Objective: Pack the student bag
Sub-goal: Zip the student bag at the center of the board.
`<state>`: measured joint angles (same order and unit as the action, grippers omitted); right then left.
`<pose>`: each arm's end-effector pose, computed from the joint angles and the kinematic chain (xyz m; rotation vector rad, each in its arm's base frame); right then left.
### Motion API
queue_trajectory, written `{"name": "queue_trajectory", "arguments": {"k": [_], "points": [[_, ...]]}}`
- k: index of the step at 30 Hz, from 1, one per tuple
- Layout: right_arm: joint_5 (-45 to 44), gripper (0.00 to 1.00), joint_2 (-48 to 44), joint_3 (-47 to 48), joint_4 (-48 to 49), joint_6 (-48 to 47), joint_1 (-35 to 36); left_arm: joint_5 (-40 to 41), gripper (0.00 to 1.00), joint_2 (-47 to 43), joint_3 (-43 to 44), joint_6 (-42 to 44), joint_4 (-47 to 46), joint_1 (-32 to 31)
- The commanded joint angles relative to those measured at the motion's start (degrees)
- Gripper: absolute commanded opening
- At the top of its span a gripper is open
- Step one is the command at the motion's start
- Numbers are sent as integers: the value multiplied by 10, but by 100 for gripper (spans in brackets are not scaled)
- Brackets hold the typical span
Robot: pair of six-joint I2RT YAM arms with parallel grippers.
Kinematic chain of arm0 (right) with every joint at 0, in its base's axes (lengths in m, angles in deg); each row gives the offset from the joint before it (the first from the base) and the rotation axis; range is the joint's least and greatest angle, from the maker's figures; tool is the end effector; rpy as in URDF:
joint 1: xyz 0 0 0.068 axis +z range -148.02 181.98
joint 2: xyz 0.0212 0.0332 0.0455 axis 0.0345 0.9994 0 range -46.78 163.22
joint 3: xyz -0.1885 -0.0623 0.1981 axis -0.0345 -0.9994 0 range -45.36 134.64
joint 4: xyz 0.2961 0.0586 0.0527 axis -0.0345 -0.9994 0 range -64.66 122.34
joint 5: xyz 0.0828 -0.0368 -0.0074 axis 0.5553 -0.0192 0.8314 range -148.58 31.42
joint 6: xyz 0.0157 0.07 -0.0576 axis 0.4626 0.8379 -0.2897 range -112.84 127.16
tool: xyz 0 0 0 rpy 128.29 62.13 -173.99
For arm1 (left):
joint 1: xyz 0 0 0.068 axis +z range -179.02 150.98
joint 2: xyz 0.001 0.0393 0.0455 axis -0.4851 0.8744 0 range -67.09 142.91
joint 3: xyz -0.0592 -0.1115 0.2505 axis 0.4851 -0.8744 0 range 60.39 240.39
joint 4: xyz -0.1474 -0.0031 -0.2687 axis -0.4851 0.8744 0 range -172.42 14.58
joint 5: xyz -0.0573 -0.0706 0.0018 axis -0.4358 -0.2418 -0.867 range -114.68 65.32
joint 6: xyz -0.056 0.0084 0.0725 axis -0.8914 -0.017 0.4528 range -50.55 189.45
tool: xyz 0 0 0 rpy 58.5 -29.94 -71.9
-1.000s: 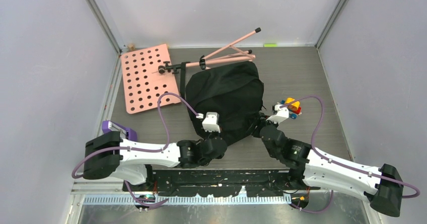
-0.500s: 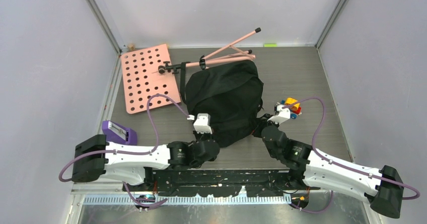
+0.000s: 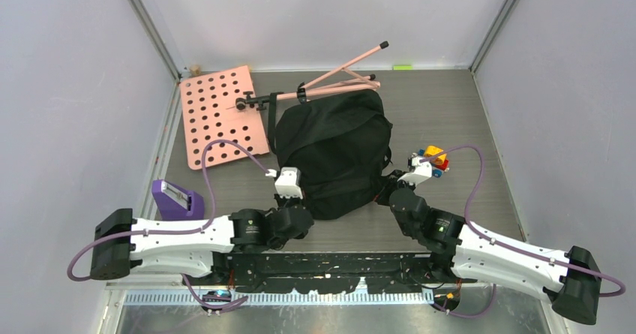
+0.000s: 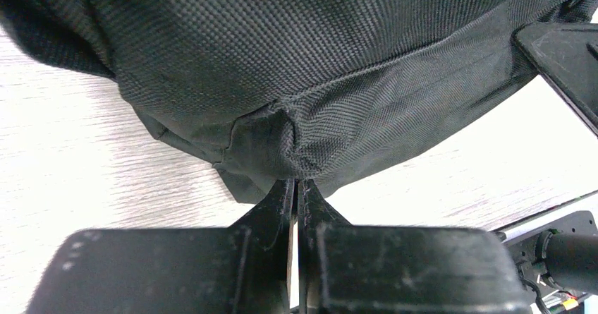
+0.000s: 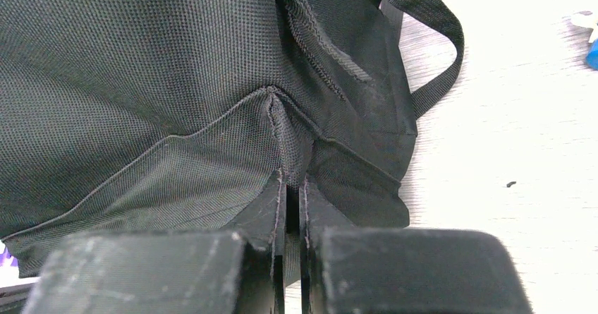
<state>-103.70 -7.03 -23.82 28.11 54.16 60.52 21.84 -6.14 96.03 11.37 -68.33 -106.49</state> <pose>0.1698 0.1655 0.2024 0.3178 1.8471 0.5080 0.1191 -0.2595 0.1974 -0.0649 2.0676 -0.5578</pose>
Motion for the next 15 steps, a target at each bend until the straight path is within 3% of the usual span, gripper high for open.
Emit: {"name": "queue_trajectory", "arguments": {"k": [1, 8, 13, 14, 15], "points": [[-115, 0, -5, 26, 14, -26, -12, 44, 0, -45, -13, 23, 121, 20], [-123, 0, -1, 29, 9, -30, -13, 52, 0, -96, -33, 23, 153, 29], [-111, 0, 6, 37, 8, -58, -12, -4, 0, -77, -24, 98, 110, 37], [-109, 0, 11, 44, 1, -66, -12, -13, 10, -70, -19, 107, 108, 39], [-103, 1, 14, 49, -5, -80, -13, -26, 32, -64, -16, 118, 101, 40]]}}
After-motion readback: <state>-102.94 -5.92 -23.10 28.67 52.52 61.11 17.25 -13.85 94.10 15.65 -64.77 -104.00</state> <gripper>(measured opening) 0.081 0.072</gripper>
